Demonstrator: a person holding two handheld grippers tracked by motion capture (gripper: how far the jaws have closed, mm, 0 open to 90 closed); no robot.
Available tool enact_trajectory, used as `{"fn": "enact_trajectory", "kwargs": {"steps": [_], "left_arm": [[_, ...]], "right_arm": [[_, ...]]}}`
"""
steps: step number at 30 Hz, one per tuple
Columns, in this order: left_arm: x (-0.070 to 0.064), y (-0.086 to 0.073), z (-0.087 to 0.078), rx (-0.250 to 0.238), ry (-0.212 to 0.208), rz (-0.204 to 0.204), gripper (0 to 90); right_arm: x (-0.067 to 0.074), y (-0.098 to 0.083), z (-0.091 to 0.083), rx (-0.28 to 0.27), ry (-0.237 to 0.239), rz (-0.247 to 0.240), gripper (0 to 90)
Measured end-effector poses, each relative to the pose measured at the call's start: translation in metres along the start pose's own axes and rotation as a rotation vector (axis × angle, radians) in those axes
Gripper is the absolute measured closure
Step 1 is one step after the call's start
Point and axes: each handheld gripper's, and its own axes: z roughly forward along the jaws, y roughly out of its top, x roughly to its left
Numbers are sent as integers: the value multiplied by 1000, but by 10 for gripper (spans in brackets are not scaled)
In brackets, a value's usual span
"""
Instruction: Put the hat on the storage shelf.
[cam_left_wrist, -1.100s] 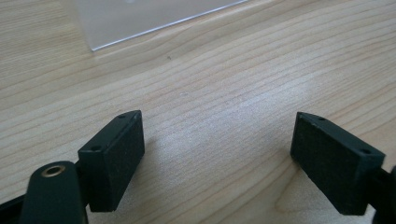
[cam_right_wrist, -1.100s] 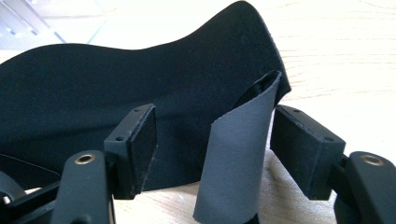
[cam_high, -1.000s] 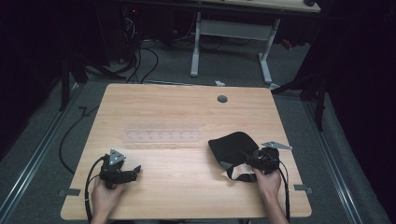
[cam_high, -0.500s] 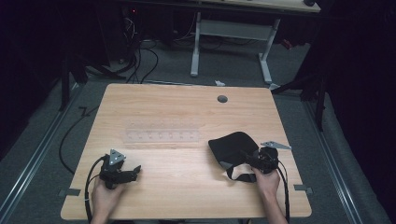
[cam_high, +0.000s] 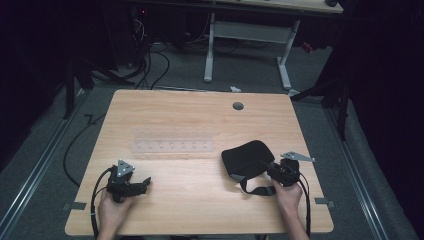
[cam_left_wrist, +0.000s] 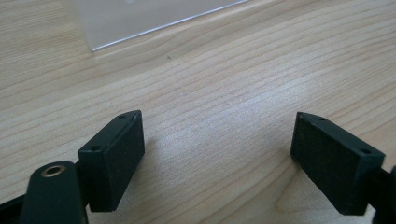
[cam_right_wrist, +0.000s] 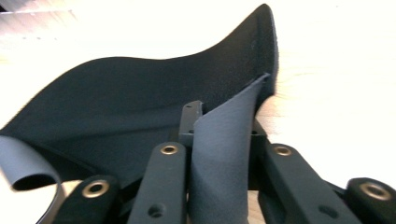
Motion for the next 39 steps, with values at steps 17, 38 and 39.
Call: {"fn": "enact_trajectory", "kwargs": {"steps": [17, 38, 39], "left_arm": [[1, 1, 0, 2, -7, -3, 184], [2, 1, -2, 26, -16, 6, 181], [2, 2, -3, 36, -18, 7, 179]], "right_arm": [[8, 2, -16, -9, 65, -6, 860], [18, 1, -52, -54, 72, 18, 861], [19, 0, -52, -56, 77, 19, 861]]}}
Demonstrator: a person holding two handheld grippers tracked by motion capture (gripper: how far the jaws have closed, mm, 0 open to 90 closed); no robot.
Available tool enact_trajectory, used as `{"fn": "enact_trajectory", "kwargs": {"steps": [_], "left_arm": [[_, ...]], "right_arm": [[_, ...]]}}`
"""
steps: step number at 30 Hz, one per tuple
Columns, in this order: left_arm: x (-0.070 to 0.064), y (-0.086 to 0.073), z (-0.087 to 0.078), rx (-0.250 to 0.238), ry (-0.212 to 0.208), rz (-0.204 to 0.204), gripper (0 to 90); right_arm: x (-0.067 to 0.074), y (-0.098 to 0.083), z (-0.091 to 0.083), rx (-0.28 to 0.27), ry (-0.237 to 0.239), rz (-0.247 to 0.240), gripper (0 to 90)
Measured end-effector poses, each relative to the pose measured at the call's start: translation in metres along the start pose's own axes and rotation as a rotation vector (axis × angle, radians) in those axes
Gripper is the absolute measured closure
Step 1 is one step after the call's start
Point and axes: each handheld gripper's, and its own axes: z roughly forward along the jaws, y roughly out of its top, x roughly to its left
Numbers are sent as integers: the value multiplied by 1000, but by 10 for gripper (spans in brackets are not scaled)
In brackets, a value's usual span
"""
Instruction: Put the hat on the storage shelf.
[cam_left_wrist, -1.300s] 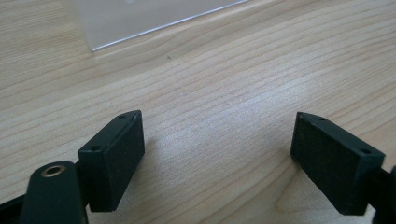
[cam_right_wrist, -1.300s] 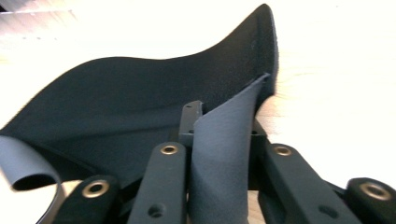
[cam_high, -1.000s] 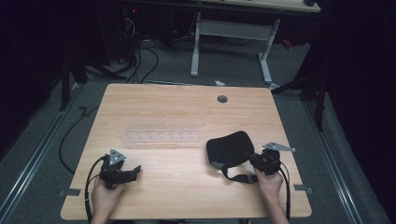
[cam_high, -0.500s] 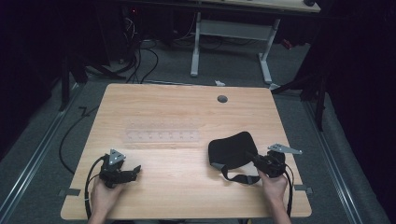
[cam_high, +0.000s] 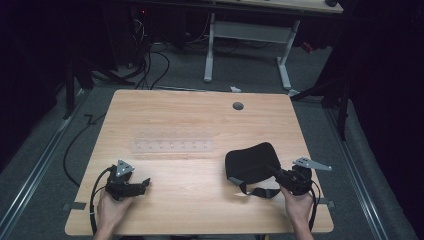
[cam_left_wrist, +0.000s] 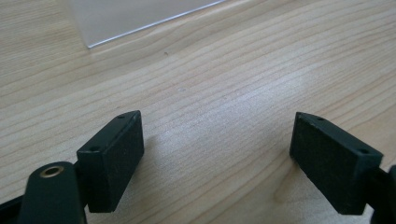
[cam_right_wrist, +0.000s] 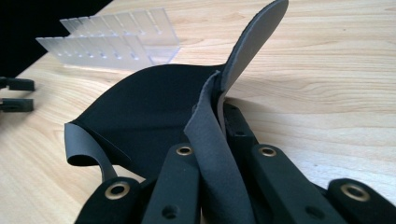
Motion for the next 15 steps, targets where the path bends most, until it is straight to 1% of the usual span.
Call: {"fn": "enact_trajectory", "kwargs": {"steps": [3, 4, 6, 7, 9, 11, 13, 14, 15], "left_arm": [[0, 1, -1, 4, -12, -3, 178], [0, 1, -2, 1, -23, -4, 178], [-2, 1, -4, -4, -38, 4, 187], [-4, 1, -7, -8, -56, 6, 194], [-6, 2, -10, -6, -74, 9, 194], [-8, 3, -11, -10, -82, 11, 194], [-12, 4, -16, -13, -113, 15, 196], [-12, 4, -16, -13, -113, 15, 197], [-16, 5, -19, -8, -136, 21, 197]], "right_arm": [[4, 0, -1, -1, 8, -7, 861], [6, 0, -1, -1, 10, -7, 861], [11, 1, -2, -1, 20, -18, 861], [15, 2, -1, 1, 29, -28, 861], [19, 3, 1, 9, 38, -42, 861], [22, 5, 4, 21, 44, -56, 861], [26, 7, 7, 27, 52, -70, 861], [26, 7, 7, 27, 52, -70, 861], [30, 9, 9, 30, 60, -71, 861]]}}
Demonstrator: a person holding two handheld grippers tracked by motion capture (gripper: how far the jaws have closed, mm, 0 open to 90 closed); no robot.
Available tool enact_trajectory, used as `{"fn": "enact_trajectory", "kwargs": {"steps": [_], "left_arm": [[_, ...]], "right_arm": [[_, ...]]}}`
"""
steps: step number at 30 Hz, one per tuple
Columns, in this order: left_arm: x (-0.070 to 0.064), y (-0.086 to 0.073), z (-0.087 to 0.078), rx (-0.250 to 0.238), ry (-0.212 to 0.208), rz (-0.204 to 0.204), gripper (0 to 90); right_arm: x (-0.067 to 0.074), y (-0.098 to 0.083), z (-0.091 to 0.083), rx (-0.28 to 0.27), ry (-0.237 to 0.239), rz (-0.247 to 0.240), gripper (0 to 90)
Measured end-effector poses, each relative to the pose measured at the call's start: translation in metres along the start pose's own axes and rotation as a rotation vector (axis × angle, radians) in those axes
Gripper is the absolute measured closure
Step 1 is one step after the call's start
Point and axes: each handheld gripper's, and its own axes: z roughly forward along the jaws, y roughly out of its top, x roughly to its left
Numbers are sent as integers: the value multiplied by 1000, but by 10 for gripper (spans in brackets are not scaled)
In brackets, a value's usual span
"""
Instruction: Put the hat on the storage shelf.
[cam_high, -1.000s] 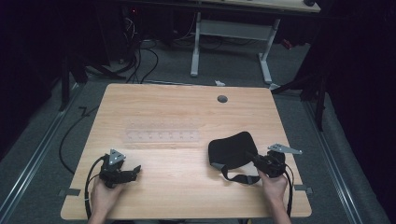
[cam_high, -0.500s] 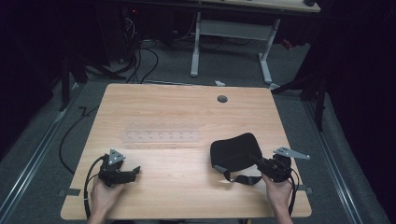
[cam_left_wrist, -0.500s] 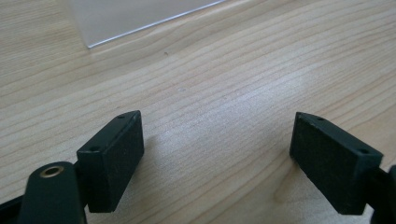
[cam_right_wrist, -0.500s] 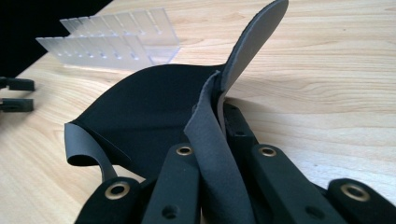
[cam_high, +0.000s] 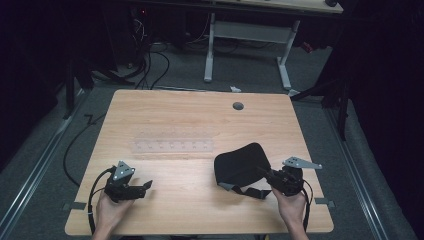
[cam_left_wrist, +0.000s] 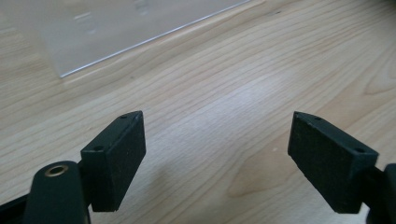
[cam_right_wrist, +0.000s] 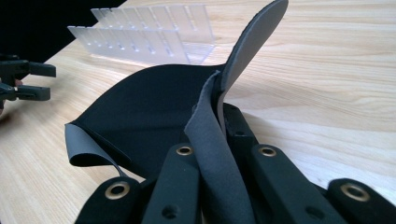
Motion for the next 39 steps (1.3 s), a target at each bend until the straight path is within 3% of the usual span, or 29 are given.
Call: {"fn": "enact_trajectory", "kwargs": {"steps": [3, 7, 8, 17, 20, 24, 35, 39], "left_arm": [[-7, 1, -2, 9, -50, -17, 197], [-13, 1, -3, 22, -82, -20, 203], [-18, 3, -5, 12, -107, -24, 202], [-39, 10, -13, -33, -187, 4, 209], [-47, 7, -13, -16, -204, 40, 220], [-55, 7, -14, -13, -238, 41, 240], [-69, 3, -15, 16, -277, 86, 235], [-73, 2, -17, 27, -299, 84, 224]], "right_arm": [[5, 1, 3, -3, 12, -6, 861], [10, 1, 6, -9, 27, -11, 860], [13, 1, 9, -9, 38, -13, 860], [29, 7, 22, -16, 94, -20, 860], [42, 12, 34, -3, 125, -38, 860], [56, 15, 42, 16, 149, -62, 860], [76, 15, 55, 49, 188, -77, 860], [83, 18, 60, 63, 195, -90, 860]]}}
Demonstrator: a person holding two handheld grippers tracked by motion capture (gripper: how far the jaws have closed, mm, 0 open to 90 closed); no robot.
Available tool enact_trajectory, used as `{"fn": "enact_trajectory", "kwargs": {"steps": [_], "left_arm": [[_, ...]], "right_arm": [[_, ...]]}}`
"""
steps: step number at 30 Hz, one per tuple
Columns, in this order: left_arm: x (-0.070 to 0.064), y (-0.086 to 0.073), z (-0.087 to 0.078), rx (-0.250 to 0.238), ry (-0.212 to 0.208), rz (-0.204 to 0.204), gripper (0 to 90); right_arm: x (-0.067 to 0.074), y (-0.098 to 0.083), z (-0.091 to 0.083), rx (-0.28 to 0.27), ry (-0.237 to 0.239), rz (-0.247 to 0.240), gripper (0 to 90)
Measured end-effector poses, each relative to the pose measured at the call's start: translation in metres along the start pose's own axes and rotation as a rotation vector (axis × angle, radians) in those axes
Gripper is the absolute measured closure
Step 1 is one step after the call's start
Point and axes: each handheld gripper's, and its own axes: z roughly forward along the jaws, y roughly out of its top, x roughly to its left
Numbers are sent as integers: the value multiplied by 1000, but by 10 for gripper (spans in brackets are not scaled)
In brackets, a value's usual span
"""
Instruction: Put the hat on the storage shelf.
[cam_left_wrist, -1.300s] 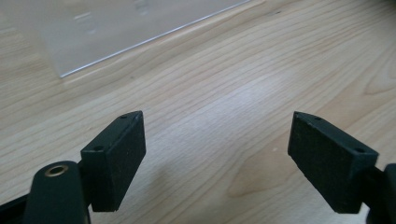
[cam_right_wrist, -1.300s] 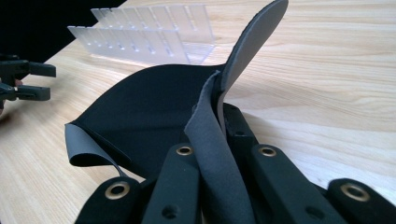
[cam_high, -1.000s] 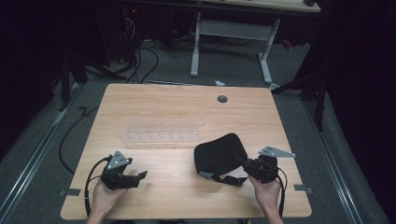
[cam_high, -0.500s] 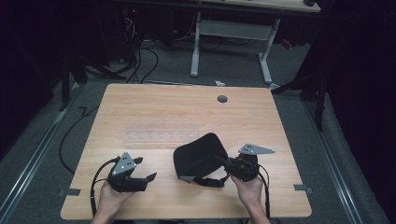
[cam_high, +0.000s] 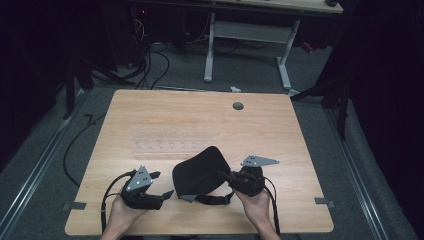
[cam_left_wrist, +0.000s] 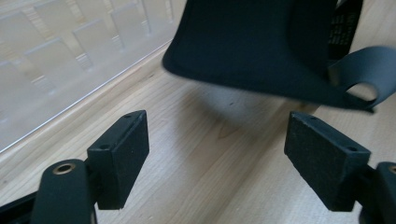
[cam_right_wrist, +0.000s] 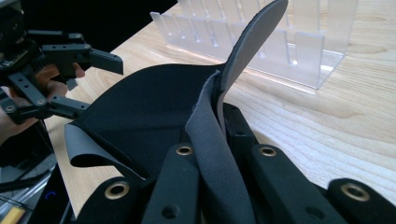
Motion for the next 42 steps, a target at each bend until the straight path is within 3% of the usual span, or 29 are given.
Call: {"fn": "enact_trajectory", "kwargs": {"steps": [7, 14, 25, 30, 33, 34, 40, 42], "left_arm": [[-4, 1, 2, 1, -2, 28, 222], [-5, -3, 10, 31, 23, 65, 227], [-7, -6, 13, 30, 28, 72, 261], [-7, -8, 13, 28, 39, 96, 300], [-9, -7, 10, 17, 16, 104, 385], [-11, -6, 10, 14, 15, 126, 390], [-12, -5, 12, 10, 13, 141, 447], [-14, -6, 13, 31, 11, 164, 474]], "right_arm": [[6, 4, 9, 28, 18, 2, 860], [10, 3, 13, 60, 11, -14, 856], [13, 5, 13, 56, 58, -21, 854], [16, 8, 14, 55, 68, -32, 854], [17, 10, 17, 58, 74, -32, 854], [19, 11, 19, 64, 68, -34, 853], [23, 16, 24, 64, 80, -26, 852], [25, 18, 27, 64, 79, -28, 850]]}}
